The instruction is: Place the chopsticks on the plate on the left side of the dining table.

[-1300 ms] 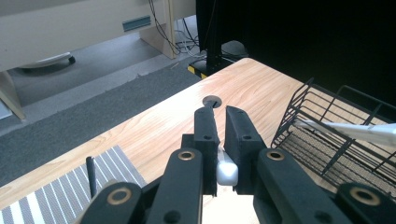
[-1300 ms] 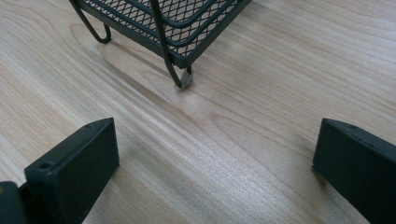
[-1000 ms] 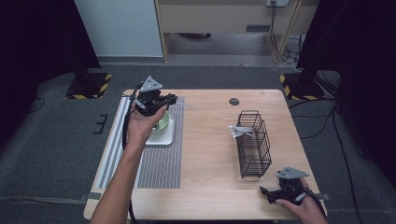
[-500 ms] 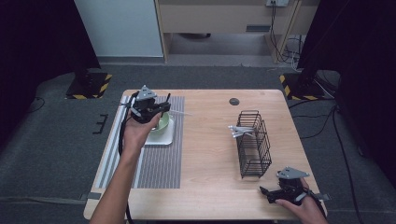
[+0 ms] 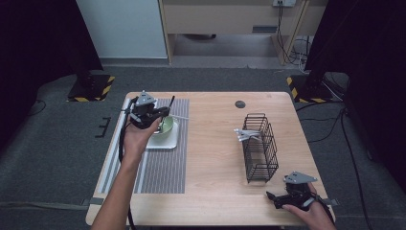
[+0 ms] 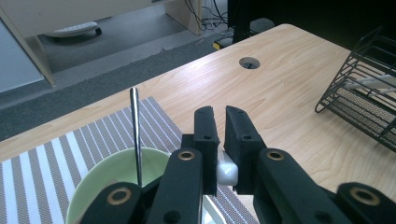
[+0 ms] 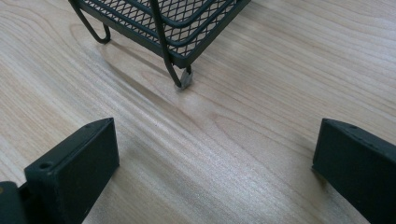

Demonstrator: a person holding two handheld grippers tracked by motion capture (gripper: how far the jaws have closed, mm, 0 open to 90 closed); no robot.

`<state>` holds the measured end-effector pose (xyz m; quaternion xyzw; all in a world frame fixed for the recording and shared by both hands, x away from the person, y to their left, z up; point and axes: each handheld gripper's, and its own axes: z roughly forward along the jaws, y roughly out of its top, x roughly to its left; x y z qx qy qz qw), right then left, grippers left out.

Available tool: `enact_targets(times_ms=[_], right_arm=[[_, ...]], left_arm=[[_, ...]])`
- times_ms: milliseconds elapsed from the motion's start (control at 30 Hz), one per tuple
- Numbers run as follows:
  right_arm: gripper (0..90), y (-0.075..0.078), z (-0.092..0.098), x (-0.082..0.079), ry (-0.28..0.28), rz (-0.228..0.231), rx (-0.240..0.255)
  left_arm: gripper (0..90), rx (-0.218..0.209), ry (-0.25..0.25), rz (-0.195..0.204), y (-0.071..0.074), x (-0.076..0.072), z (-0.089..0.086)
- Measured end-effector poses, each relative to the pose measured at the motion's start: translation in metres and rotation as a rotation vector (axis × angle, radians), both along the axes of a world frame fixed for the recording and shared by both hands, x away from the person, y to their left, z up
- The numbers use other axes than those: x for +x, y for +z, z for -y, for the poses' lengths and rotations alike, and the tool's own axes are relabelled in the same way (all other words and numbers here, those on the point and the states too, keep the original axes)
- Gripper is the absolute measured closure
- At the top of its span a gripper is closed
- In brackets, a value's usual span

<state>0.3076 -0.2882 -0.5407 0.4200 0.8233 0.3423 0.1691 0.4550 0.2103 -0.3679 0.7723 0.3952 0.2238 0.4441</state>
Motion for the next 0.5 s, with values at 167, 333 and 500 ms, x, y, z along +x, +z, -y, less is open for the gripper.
enact_targets(times_ms=[167, 333, 500], right_arm=[[0.3, 0.000, 0.000, 0.000, 0.000, 0.000, 0.000], [0.3, 0.000, 0.000, 0.000, 0.000, 0.000, 0.000], [0.3, 0.000, 0.000, 0.000, 0.000, 0.000, 0.000]], left_arm=[[83.0, 0.009, 0.006, -0.002, 0.000, 0.000, -0.004], [83.0, -0.005, 0.020, 0.004, -0.001, -0.002, -0.012], [83.0, -0.014, 0.026, 0.005, -0.005, -0.003, -0.016]])
